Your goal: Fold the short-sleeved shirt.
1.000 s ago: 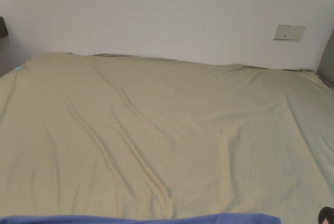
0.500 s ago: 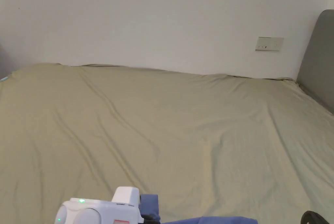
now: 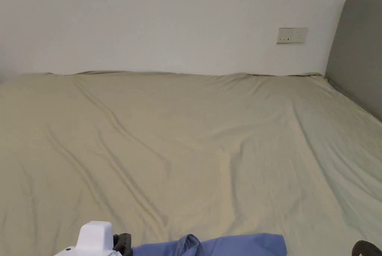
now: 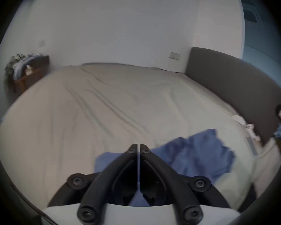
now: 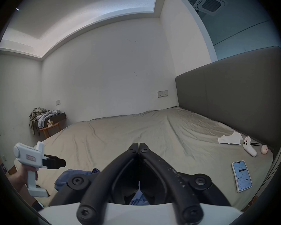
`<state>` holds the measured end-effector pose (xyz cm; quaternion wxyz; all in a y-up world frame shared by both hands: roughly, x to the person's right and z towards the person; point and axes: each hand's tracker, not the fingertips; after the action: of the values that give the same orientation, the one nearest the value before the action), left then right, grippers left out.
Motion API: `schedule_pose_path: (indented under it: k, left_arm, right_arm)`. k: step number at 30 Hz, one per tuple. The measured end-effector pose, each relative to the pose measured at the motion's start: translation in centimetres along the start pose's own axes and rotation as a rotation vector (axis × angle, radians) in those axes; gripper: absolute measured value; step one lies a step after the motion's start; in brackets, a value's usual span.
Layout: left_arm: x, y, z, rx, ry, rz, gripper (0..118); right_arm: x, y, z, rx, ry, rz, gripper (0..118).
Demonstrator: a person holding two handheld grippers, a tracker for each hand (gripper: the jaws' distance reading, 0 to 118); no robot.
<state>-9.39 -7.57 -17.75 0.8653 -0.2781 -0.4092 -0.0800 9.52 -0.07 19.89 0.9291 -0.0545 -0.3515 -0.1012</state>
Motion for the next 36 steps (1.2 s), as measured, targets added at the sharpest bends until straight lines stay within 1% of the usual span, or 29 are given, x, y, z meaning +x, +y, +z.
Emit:
schedule_pose_path:
  k: [1,2,4,5,7,9,10,12,13,15,17,19,20,21,22,23,24,25,26,27,29,33,34,35,36]
  left_arm:
    - [0.3,-0.8,-0.8,-0.024,0.032,-0.033,0]
    - [1.7,-1.6,-2.0,-0.073,-0.013,-0.033,0]
    - [3.9,-3.3,-4.1,-0.161,-0.039,-0.013,0]
    - [5.2,-4.1,-5.0,-0.210,-0.075,-0.015,0]
    - [8.5,-5.4,-6.0,-0.250,-0.159,-0.011,0]
    - [11.7,-5.4,-5.3,-0.214,-0.227,-0.069,0]
    - [13.1,-5.3,-5.1,-0.218,-0.298,-0.095,0]
    - [15.7,-5.3,-4.9,-0.248,-0.429,-0.090,0]
    - [15.7,-5.0,-5.4,-0.254,-0.438,-0.093,0]
    - [14.8,-4.2,-4.8,-0.221,-0.404,-0.070,0]
    - [12.4,-2.8,-3.5,-0.171,-0.428,0.036,0]
    - [7.3,-1.2,-1.7,-0.113,-0.453,0.192,0]
    - [4.6,-0.5,-1.0,-0.092,-0.480,0.265,2]
    - [1.7,0.0,-0.5,-0.088,-0.513,0.348,18]
    - [-1.3,0.3,0.0,-0.099,-0.529,0.431,47]
    - [-4.2,0.4,0.4,-0.118,-0.550,0.503,85]
    - [-6.5,0.3,0.6,-0.133,-0.568,0.525,118]
    - [-8.3,0.0,0.7,-0.182,-0.539,0.512,116]
    - [-10.2,-0.3,1.0,-0.159,-0.484,0.510,117]
    - [-11.9,-0.7,0.6,-0.182,-0.477,0.508,118]
    - [-14.3,-1.7,-0.6,-0.250,-0.386,0.572,118]
    - [-15.0,-4.8,-4.9,-0.432,-0.441,0.675,118]
    - [-13.6,-5.3,-5.0,-0.481,-0.434,0.680,115]
    - [-12.9,-5.7,-5.7,-0.517,-0.424,0.658,106]
    - [-12.3,-5.4,-5.4,-0.459,-0.450,0.627,89]
  right_arm:
    - [-0.1,0.0,0.1,-0.003,0.005,-0.002,2]
    - [-0.2,-0.1,0.2,-0.003,0.011,-0.003,2]
    - [-0.3,-0.1,0.5,0.000,0.021,0.002,2]
    - [-0.3,0.0,0.6,0.001,0.020,0.007,2]
    - [-0.1,0.2,0.9,0.005,0.016,0.008,2]
    - [0.1,0.3,1.1,0.010,0.009,0.007,2]
    - [0.2,0.3,1.2,0.011,0.004,0.006,2]
    - [0.5,0.3,1.1,0.012,-0.008,0.002,2]
    - [0.6,0.4,1.1,0.011,-0.014,0.001,2]
    - [0.6,0.6,1.4,0.017,-0.021,-0.003,2]
    - [0.8,0.8,1.6,0.022,-0.017,-0.003,2]
    - [0.8,0.8,1.5,0.024,-0.020,0.002,2]
    - [0.8,0.9,1.4,0.024,-0.019,0.000,2]
    - [0.8,0.9,1.3,0.026,-0.018,-0.004,2]
    - [0.8,0.8,1.2,0.028,-0.017,-0.007,2]
    - [0.6,0.8,1.0,0.026,-0.015,-0.010,2]
    - [0.5,0.7,0.8,0.022,-0.012,-0.014,2]
    - [0.4,0.6,0.7,0.018,-0.007,-0.018,2]
    - [0.2,0.5,0.5,0.015,-0.001,-0.019,2]
    - [0.0,0.3,0.3,0.010,0.007,-0.019,2]
    - [-0.5,0.1,0.0,-0.002,0.023,-0.019,2]
    - [-1.4,0.0,-0.3,-0.023,0.052,0.001,2]
    - [-1.5,0.0,-0.3,-0.024,0.056,0.007,2]
    - [-1.7,0.1,-0.2,-0.023,0.057,0.013,2]
    - [-1.7,0.3,-0.1,-0.022,0.056,0.016,2]
